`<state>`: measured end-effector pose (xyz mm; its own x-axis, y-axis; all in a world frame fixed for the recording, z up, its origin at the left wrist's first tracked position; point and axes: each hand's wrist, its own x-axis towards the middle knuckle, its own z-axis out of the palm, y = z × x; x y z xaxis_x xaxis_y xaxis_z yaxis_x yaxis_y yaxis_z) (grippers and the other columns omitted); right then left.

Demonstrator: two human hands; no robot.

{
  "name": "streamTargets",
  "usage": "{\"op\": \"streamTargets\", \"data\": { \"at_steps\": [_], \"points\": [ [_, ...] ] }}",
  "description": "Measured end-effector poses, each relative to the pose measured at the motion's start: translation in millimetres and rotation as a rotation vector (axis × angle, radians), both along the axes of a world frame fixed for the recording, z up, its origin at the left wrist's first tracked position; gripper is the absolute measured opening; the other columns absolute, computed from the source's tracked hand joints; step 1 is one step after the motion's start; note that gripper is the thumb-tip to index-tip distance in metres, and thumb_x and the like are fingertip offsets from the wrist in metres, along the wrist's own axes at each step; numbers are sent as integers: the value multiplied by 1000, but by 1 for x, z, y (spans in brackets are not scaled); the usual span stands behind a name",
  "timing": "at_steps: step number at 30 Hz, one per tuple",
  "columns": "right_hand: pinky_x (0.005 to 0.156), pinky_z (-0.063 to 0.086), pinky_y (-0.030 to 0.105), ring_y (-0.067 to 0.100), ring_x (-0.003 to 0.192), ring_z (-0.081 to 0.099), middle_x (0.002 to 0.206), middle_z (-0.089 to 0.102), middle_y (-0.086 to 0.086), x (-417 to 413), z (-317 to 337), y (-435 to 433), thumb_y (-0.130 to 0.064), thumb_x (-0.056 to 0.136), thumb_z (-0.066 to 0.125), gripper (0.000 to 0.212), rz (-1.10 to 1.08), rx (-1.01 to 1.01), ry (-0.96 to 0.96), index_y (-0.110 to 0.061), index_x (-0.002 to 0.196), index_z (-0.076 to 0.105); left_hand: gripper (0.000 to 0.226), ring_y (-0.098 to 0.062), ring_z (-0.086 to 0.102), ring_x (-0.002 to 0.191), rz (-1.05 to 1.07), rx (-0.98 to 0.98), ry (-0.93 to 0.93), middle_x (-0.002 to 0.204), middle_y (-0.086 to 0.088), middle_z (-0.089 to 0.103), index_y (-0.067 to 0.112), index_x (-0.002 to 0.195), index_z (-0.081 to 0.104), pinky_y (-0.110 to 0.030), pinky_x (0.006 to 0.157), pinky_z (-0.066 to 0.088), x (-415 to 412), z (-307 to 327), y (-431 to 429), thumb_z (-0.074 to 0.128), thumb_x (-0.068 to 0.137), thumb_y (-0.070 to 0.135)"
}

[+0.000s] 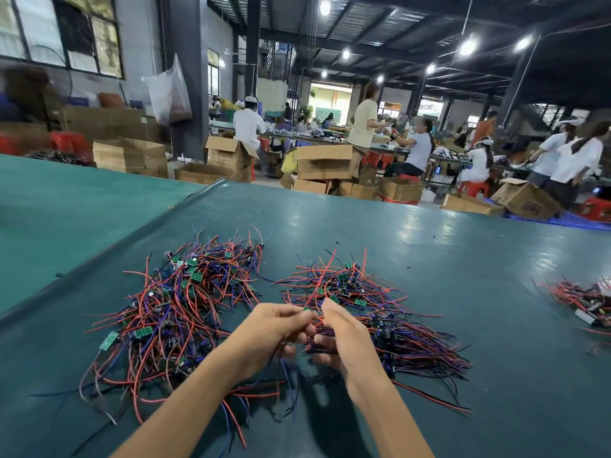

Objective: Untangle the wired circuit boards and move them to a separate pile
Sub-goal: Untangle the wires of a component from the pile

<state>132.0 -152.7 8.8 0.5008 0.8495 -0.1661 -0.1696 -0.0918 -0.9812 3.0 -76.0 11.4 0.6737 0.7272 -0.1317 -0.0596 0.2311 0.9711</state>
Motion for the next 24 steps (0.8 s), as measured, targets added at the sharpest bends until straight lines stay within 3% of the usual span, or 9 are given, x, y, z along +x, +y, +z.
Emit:
{"op": "streamTargets", "data": {
  "at_steps": [5, 8, 10, 13, 16, 20, 24],
  "points": [
    [67, 54, 43, 15, 68, 66, 81, 74, -2, -12, -11, -5, -30, 96, 64, 20, -167, 51, -188, -17, 85, 75, 23, -14, 75, 89, 44, -137, -103, 107, -5, 77, 13, 115, 66, -21, 57, 51, 5, 12, 5, 50, 104, 26],
    [76, 56, 44, 19, 79, 69, 84, 73, -4, -19, -13, -7, -35, 96, 64, 14, -216, 77, -314, -24, 89, 70, 23, -9, 73, 96, 31, -53, -41, 114, 1, 76, 19, 115, 64, -28, 70, 49, 6, 13, 7, 50, 104, 34],
    [77, 54, 33, 12, 82, 69, 85, 74, -9, -20, -11, -8, -37, 96, 63, 15, -186, 110, -380, -26, 91, 71, 24, -9, 71, 99, 16, -26, -28, 117, 3, 75, 22, 112, 67, -34, 79, 46, 5, 12, 6, 56, 100, 39],
    [66, 45, 14, -2, 68, 63, 75, 73, -16, -22, -3, -4, -27, 99, 61, 20, 16, 139, -460, -19, 86, 74, 32, -13, 70, 100, 3, -74, -82, 118, 1, 74, 20, 110, 72, -31, 80, 51, 3, 10, 4, 67, 88, 42],
    [62, 47, 20, 3, 64, 62, 72, 72, -8, -24, 2, 1, -17, 102, 57, 26, 83, 167, -377, -11, 83, 73, 34, -15, 74, 89, 38, -107, -164, 116, -6, 75, 14, 108, 74, -28, 65, 57, 0, 13, 4, 71, 82, 36],
    [52, 48, 22, 12, 58, 62, 67, 69, 1, -25, 3, 4, -12, 102, 55, 25, 142, 146, -261, -9, 82, 69, 31, -14, 74, 84, 99, -66, -174, 110, -8, 76, 12, 106, 73, -22, 58, 52, -1, 15, 2, 73, 81, 31],
    [46, 46, 26, 14, 45, 55, 55, 52, 1, -35, 5, 4, -10, 105, 47, 30, 182, 138, -153, -9, 80, 62, 28, -18, 75, 89, 153, -24, -174, 104, -11, 77, 7, 106, 73, -27, 69, 53, -2, 13, 4, 72, 84, 24]
  ]
}}
